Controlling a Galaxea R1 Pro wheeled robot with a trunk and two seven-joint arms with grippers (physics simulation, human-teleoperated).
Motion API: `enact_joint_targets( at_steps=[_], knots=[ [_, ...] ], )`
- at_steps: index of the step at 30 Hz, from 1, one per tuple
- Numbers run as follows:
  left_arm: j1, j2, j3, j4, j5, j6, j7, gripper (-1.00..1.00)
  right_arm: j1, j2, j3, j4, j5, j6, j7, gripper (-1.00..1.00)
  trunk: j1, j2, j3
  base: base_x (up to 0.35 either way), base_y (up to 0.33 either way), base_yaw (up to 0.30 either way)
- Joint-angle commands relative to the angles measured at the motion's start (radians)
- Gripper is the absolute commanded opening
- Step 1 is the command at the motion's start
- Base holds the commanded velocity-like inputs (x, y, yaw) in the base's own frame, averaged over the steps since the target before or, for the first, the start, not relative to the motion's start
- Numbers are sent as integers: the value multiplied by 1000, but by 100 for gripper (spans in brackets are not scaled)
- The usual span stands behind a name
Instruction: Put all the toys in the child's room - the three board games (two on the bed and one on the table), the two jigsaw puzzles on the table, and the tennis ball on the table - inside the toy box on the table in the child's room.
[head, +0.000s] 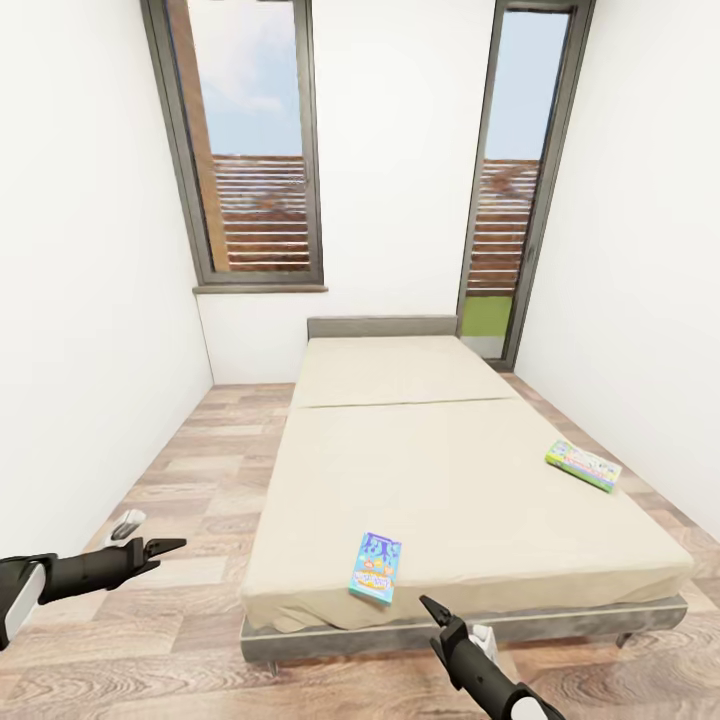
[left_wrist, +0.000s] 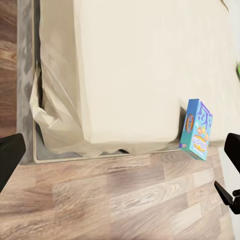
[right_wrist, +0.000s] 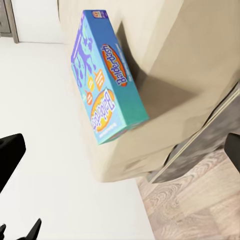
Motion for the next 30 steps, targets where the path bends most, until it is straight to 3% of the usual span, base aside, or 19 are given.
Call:
enact_joint_targets(
  at_steps=[1, 11, 30],
  knots=[
    [-1, 0, 4, 0, 3, 6, -1, 100, -1, 2, -6, 0, -5, 9, 2, 100, 4, -8, -4, 0, 0, 0],
    [-1, -1, 60, 0, 3, 3, -3, 100, -1, 0, -4, -1, -6, 7, 5, 100, 42, -78, -36, 0, 0, 0],
    [-1, -1, 65, 0, 2, 0, -66, 100, -1, -2, -2, 1, -6, 4, 7, 100, 42, -78, -36, 0, 0, 0]
  ],
)
